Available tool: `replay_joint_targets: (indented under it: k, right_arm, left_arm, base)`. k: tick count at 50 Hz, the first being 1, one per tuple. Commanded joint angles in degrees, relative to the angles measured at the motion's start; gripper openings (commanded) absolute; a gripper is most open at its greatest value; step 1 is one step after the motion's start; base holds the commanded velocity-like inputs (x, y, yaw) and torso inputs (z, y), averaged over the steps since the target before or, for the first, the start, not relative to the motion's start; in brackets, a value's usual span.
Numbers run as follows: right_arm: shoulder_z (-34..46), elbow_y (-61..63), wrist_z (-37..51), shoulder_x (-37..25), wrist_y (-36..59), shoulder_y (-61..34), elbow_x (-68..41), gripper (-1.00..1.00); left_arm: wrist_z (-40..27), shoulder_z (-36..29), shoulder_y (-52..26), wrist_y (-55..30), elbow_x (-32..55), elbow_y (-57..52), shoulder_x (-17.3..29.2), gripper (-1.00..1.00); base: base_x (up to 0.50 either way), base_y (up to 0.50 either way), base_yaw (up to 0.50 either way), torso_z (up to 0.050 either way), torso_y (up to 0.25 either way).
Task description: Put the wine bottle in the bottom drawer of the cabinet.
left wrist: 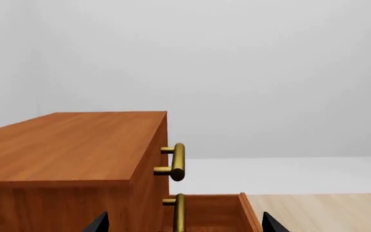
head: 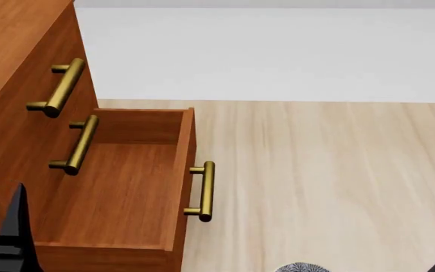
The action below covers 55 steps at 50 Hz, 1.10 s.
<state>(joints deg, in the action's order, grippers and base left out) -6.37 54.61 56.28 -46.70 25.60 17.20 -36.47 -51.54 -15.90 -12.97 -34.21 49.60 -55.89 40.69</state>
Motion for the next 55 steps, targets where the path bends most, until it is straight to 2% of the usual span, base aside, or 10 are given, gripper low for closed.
replay_joint_targets:
  k: [1, 19, 55]
  right_arm:
    - [-1.52, -2.73, -1.19, 1.07, -2.73, 2.71, 0.18, 1.0]
    - [-4.35, -6.79, -2.58, 2.99, -5.53, 7.86, -0.43, 1.0]
    - [-1.81, -16.62, -6.46, 7.42, -9.82, 8.02, 1.37, 1.0]
  left_arm:
    - [-0.03, -0.41, 0.25, 0.45, -0.26, 0.35, 0.23, 1.0]
    - [0.5, -1.08, 0.61, 1.45, -0.69, 1.04, 0.23, 1.0]
    - [0.65, -1.67, 1.08, 2.9, -1.53, 1.82, 0.69, 1.0]
  base:
    - [0.0, 0.0, 0.0, 0.0, 0.0]
    - [0.0, 0.0, 0.0, 0.0, 0.0]
    - [0.0, 0.0, 0.0, 0.0, 0.0]
